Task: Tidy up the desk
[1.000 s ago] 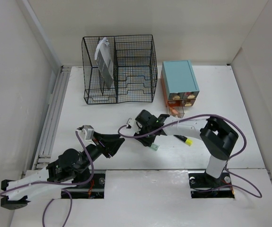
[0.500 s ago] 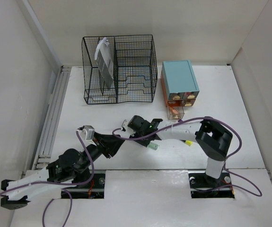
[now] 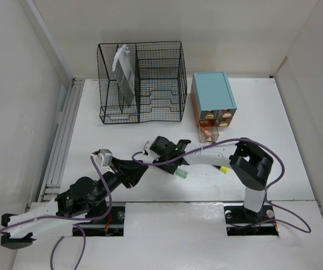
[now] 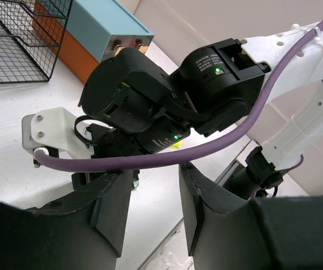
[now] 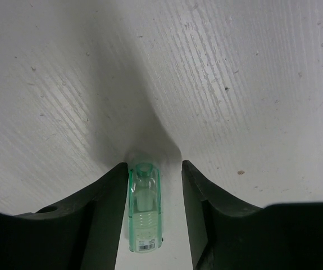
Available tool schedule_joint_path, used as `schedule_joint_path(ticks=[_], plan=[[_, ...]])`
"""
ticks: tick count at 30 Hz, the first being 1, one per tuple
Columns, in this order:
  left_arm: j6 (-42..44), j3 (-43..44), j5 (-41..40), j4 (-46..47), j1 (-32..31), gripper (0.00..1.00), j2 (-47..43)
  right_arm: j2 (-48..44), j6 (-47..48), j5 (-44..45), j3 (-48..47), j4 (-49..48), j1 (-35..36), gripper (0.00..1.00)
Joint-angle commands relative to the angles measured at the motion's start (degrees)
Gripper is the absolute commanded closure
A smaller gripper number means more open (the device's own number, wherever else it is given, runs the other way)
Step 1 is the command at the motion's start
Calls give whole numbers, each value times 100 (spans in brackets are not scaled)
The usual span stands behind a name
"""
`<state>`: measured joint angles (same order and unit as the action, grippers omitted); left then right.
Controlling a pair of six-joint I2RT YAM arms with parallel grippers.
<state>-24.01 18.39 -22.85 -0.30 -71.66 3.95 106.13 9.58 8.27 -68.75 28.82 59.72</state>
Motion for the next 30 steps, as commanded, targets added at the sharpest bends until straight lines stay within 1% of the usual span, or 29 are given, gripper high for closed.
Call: schedule_joint_path(ticks=[1, 6, 13, 15, 20, 21, 28, 30], plan=[[89, 24, 79, 205, -32, 64, -61, 365, 140, -80, -7, 580, 22, 51], [89, 24, 79, 205, -32, 64, -61, 418, 254, -133, -191, 889, 22, 55], [142, 24, 79, 205, -32, 64, -61, 418, 307, -194, -191, 1362, 22, 55], [142, 24, 79, 205, -32, 64, -113, 365, 307, -360, -191, 1442, 22, 55], [195, 24, 79, 258, -32, 64, -113, 295, 360, -361, -139, 1521, 22, 55], [195, 24, 140, 258, -32, 64, -113, 373, 412, -527, -191, 1521, 22, 55], [195, 24, 141, 258, -32, 64, -219, 540, 571, -853, -244, 1715, 22, 61], [195, 24, 141, 258, -32, 64, -219, 541, 624, -906, -244, 1715, 22, 66]])
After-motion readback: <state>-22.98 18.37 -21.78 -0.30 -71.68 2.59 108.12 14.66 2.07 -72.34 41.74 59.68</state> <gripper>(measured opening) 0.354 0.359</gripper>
